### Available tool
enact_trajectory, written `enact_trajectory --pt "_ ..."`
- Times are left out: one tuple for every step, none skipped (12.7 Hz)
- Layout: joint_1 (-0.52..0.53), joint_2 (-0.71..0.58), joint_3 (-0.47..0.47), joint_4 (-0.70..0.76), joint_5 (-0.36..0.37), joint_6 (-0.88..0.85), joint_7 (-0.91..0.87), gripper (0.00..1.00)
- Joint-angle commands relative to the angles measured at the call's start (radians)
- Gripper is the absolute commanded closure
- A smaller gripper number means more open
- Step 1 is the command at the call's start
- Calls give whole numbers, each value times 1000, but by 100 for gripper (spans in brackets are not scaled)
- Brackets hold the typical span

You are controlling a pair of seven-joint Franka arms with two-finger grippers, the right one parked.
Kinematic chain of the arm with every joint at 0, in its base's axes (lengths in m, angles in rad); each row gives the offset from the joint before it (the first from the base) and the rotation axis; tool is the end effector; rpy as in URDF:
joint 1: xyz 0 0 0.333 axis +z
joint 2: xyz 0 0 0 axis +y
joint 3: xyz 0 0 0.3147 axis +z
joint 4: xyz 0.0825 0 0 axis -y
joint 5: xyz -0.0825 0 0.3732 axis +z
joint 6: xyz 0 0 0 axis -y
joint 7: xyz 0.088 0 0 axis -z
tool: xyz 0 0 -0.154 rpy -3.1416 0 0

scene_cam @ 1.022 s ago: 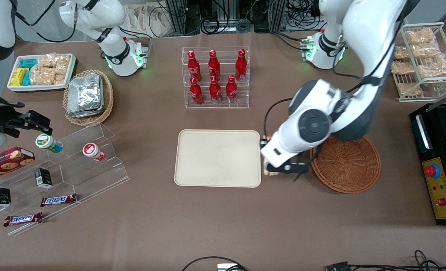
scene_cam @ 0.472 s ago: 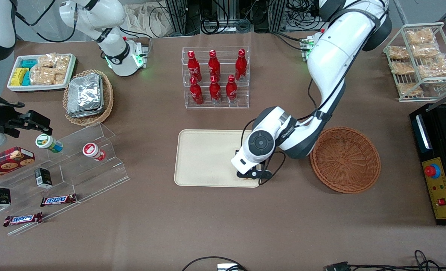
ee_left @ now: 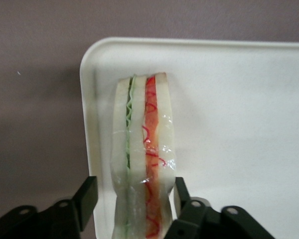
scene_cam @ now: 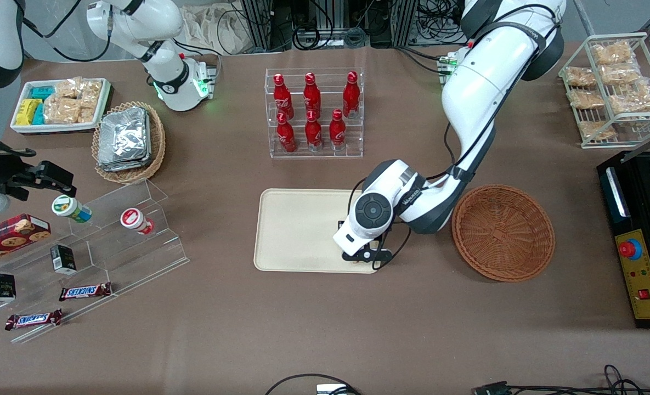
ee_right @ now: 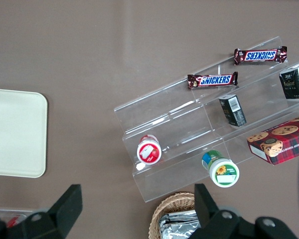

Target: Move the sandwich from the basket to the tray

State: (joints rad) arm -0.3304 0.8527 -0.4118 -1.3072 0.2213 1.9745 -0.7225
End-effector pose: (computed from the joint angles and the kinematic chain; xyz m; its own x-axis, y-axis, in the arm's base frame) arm 0.5751 -0.4221 0.2035 0.9865 -0.0101 -0.1637 -0.0087 -0.9999 0.0092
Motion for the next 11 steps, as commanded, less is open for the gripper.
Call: enact_trajectory --pt "2 -61 7 12 21 -37 -21 0" --pt "14 -96 8 5 21 -81 -23 0" --pt "19 -131 8 -6 21 -153 -23 0" --pt "21 -179 24 -32 21 -199 -28 0" --pt "36 -243 39 -97 18 -201 -26 0" --pt "69 -311 38 -181 12 -184 -23 0" --pt "102 -383 34 -269 3 -160 -11 0" --pt "126 -456 34 -356 -8 -132 -11 0" --pt "140 -522 36 -441 -10 -111 -8 0" --pt "163 -584 36 -514 -10 -80 0 0" --pt "198 -644 34 -573 -11 -62 35 0"
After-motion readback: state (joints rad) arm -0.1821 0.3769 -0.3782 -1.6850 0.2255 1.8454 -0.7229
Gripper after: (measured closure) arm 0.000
